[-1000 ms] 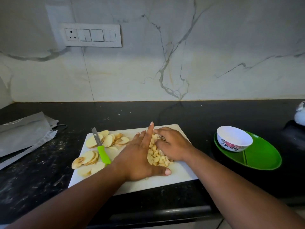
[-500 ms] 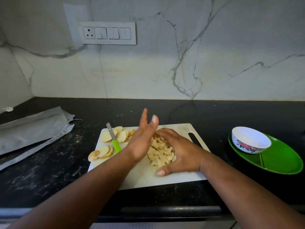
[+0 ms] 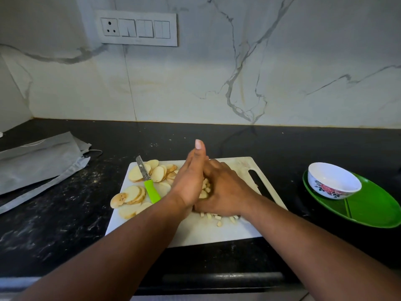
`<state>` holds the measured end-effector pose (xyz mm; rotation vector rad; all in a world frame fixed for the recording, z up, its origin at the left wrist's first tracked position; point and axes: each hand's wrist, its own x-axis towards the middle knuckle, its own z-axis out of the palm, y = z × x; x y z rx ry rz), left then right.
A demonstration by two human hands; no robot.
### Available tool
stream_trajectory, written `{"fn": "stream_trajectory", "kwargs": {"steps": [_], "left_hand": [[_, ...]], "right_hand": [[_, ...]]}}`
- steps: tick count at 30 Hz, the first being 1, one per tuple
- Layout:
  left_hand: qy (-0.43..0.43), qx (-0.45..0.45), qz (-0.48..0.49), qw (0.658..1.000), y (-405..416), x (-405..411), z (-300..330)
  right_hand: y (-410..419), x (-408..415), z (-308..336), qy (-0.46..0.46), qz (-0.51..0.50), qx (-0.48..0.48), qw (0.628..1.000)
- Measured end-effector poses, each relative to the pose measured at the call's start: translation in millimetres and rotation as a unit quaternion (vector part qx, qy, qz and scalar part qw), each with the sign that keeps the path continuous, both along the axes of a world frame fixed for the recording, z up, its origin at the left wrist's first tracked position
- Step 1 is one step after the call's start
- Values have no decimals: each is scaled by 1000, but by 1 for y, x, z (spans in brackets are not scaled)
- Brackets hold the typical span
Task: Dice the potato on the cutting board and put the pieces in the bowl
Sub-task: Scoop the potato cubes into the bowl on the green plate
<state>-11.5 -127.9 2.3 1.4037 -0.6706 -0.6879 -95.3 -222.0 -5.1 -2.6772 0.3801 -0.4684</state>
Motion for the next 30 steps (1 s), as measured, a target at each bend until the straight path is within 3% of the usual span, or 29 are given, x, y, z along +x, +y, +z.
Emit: {"fn": "stream_trajectory", "kwargs": {"steps": [15,21,26,30], "left_hand": [[-2,18,45,999,3,-4,6],[2,6,53,999,4,-8,8],[15,-59,109,992,7,-8,7],[-21,-67,117,991,-2,-10,16]], "right_hand": [[15,4,10,4,-34,-48,998],[18,3,18,8,-62,-19,998],[9,7,19,-44,-55,81,994],[1,6,27,-121,-80,199,969]]}}
